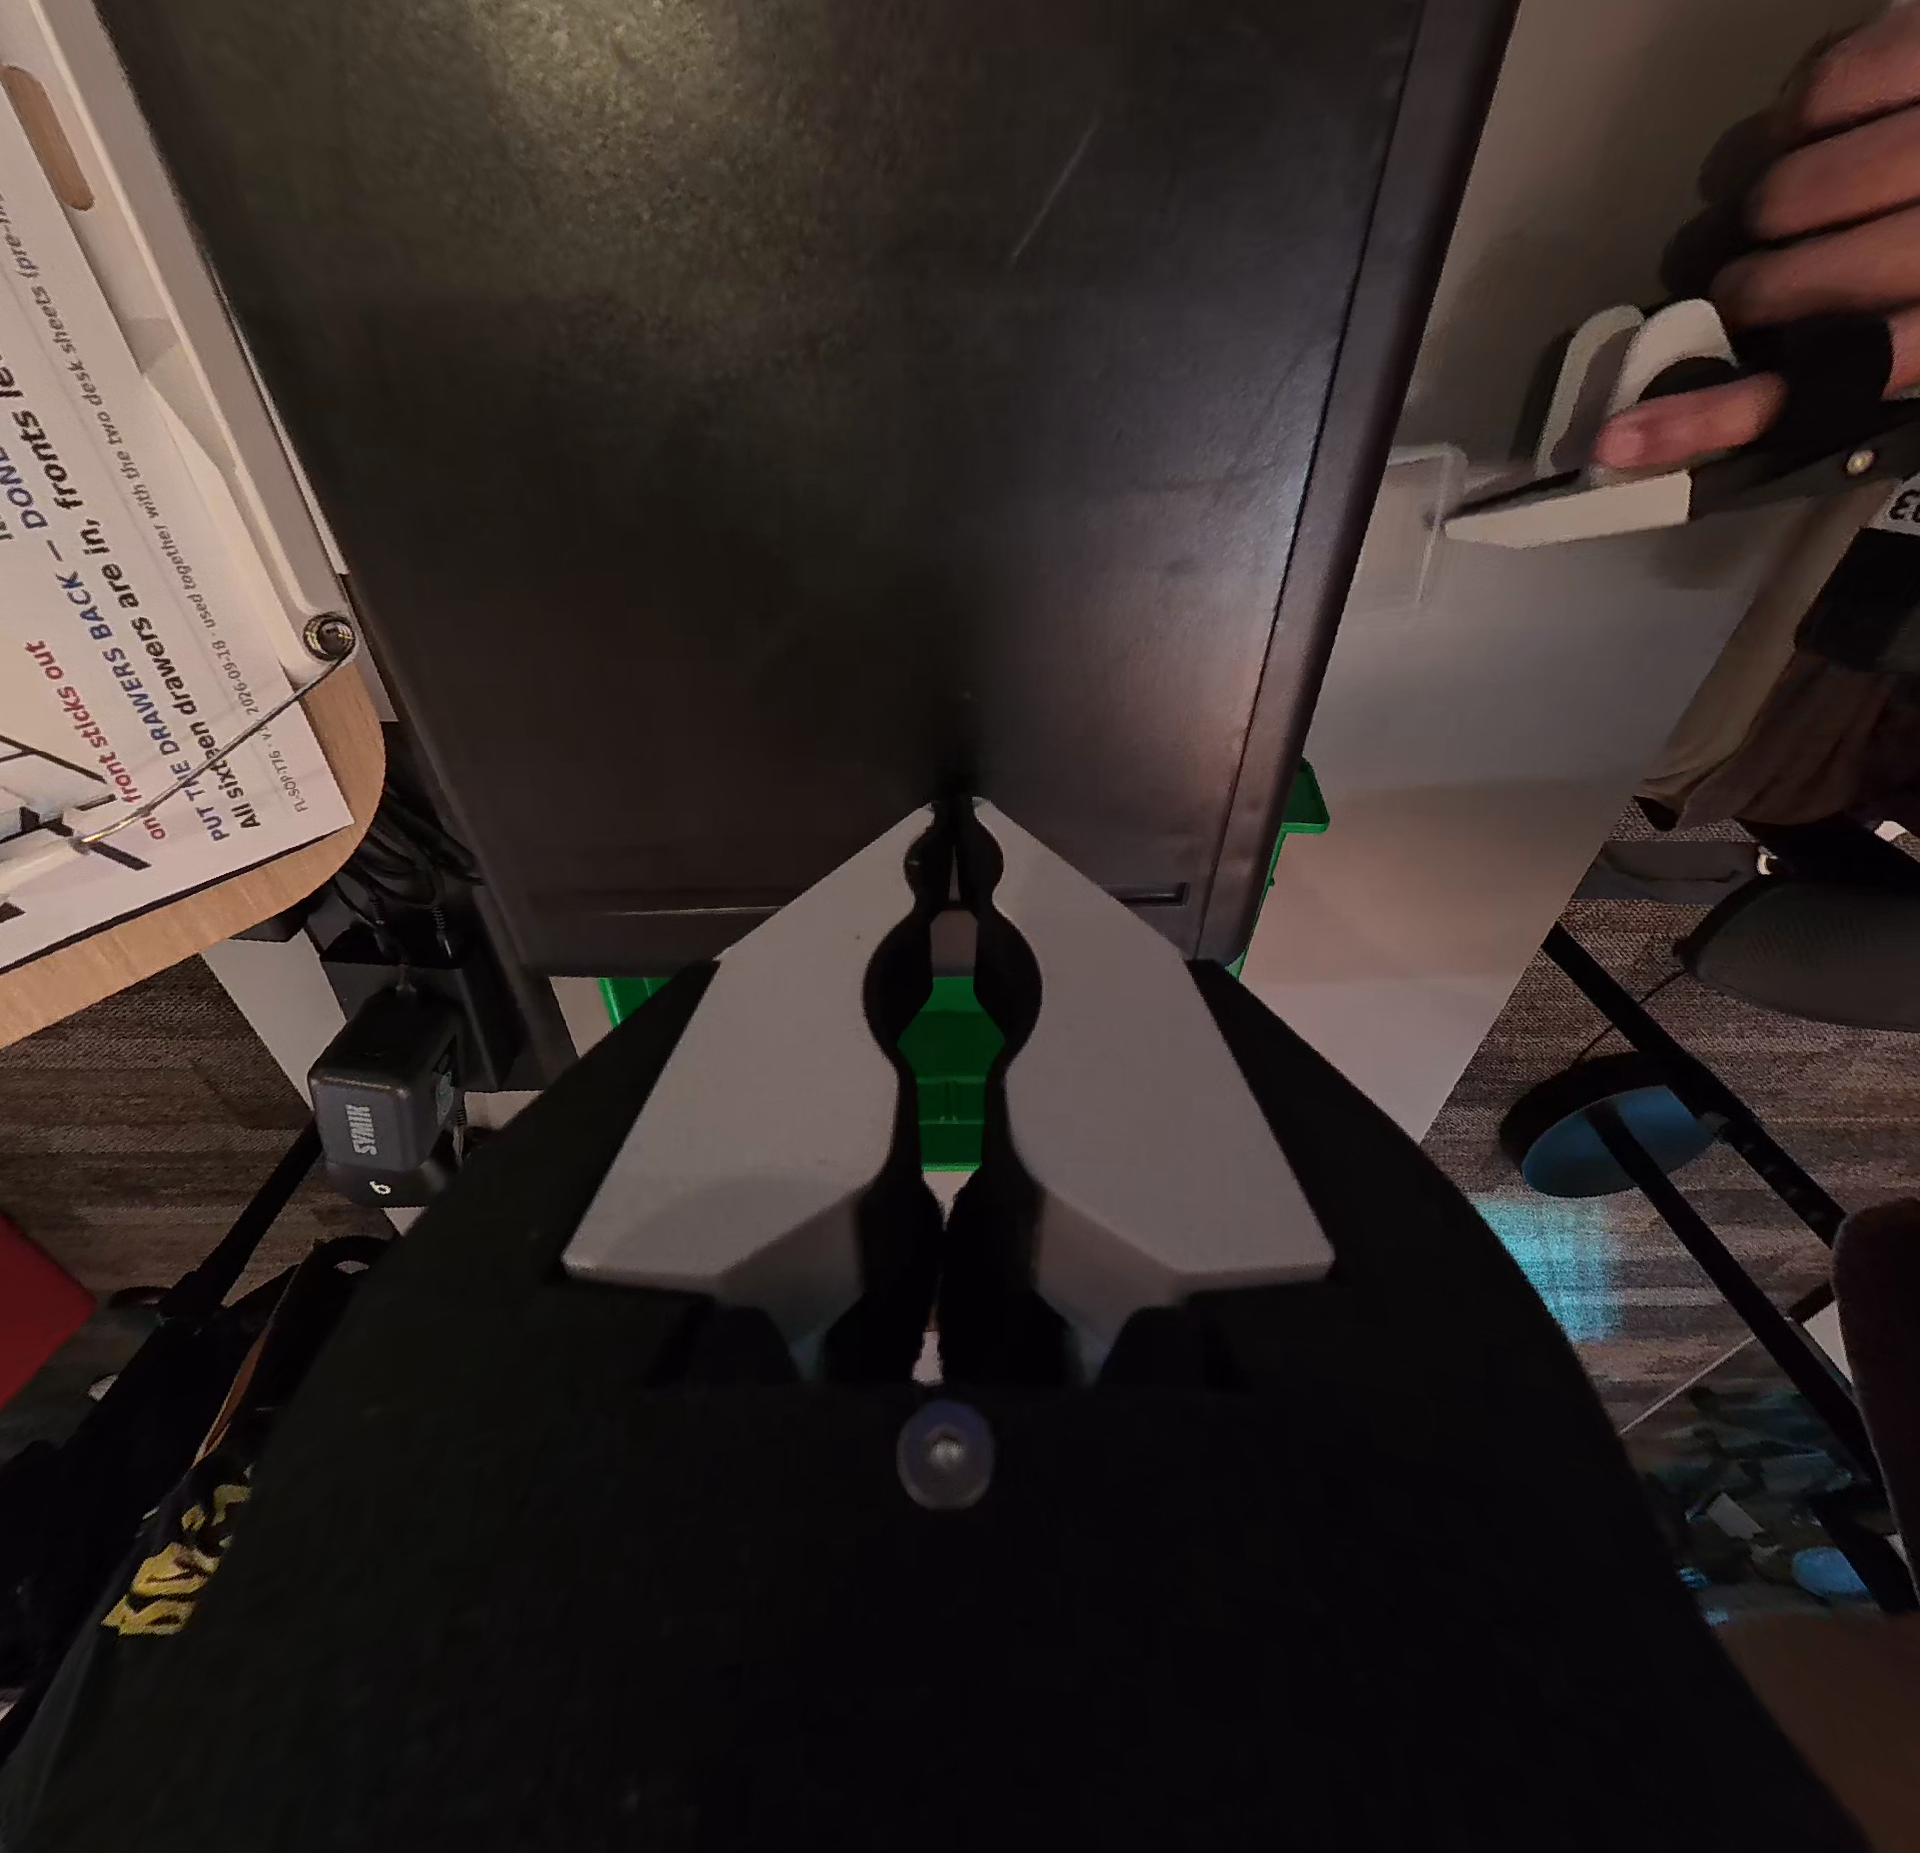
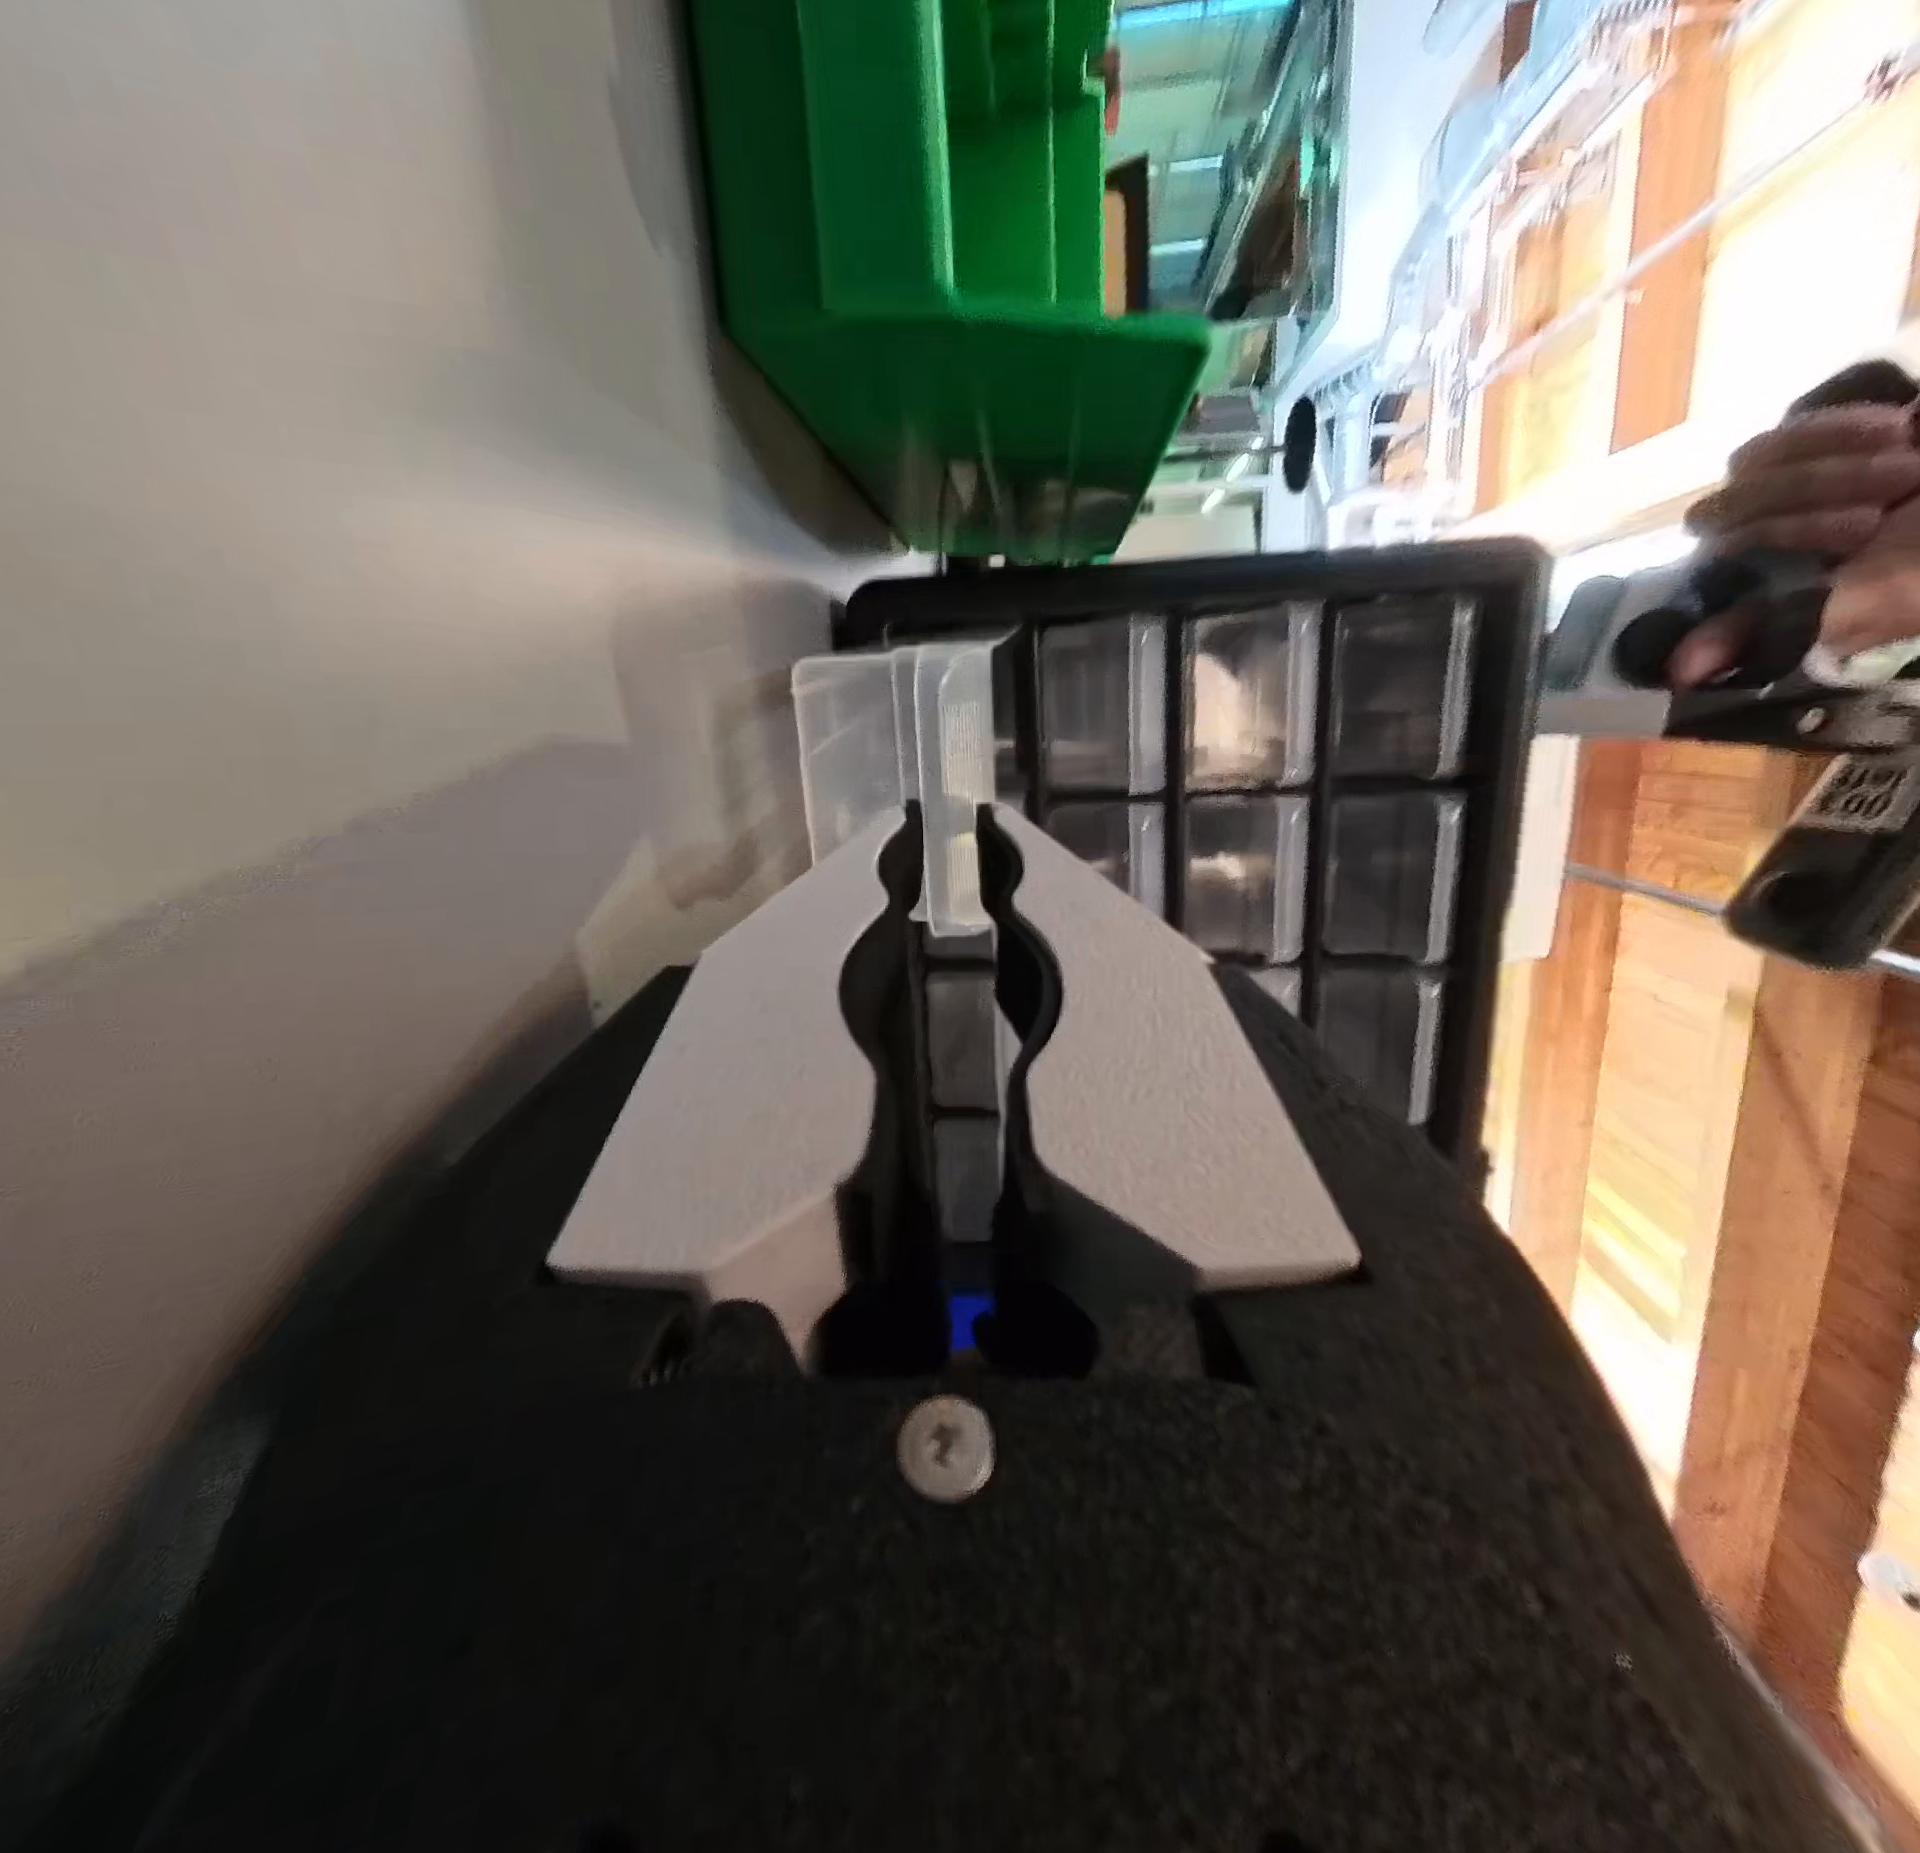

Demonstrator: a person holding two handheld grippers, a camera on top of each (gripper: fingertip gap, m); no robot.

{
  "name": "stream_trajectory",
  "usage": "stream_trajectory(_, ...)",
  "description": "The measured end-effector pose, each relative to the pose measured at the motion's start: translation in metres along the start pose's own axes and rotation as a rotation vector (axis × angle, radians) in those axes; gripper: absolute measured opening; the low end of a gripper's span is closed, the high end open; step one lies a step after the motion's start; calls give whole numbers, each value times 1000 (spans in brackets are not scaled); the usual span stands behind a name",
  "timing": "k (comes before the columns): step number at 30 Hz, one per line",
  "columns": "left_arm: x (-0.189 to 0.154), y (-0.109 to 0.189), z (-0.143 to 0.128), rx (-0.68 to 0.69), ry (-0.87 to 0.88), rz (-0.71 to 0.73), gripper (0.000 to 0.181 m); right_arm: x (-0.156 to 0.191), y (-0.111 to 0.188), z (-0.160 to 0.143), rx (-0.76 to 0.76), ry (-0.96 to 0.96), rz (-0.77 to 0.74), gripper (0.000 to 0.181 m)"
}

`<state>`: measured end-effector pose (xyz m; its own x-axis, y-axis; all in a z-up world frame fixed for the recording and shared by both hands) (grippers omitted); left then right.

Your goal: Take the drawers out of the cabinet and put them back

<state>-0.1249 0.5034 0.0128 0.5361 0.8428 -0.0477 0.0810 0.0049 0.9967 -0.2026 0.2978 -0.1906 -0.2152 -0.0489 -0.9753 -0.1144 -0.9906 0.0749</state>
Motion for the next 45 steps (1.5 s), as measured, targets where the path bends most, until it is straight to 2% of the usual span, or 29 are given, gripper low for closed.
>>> stream_trajectory(4, 0, 0, 0, -5, -3, 0, 0, -3, 6, 14, -17, -4, 6, 9)
stream_trajectory(12, 1, 0, -1, -19, 2, -7, 0, -14, 14, 11, 30, -41, -10, 8)
stream_trajectory(28, 0, 0, 0, 4, 2, -5, 0, -74, -2, 23, 32, -71, 28, 2)
stream_trajectory(33, 0, 0, 0, -5, 2, -5, 0, -67, 8, 21, 15, -32, 39, 2)
stream_trajectory(39, 0, 0, -1, -20, 4, -7, 0, -42, 37, 15, -56, 68, 31, 3)
stream_trajectory(45, 0, 0, -1, -26, 0, 5, 0, -1, 80, -16, -22, 40, 76, 6)
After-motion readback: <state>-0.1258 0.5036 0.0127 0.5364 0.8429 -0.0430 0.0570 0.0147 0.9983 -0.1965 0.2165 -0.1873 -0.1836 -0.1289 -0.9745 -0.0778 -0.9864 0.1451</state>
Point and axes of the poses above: each gripper's, where its closed fingertips meet, y back along the fingers, z out of its top, x = y × z across the jaws, the point moved 5 cm from there along y, back along the fingers, and after that the axes turned 7 degrees about -y, right-handed, at the moved point
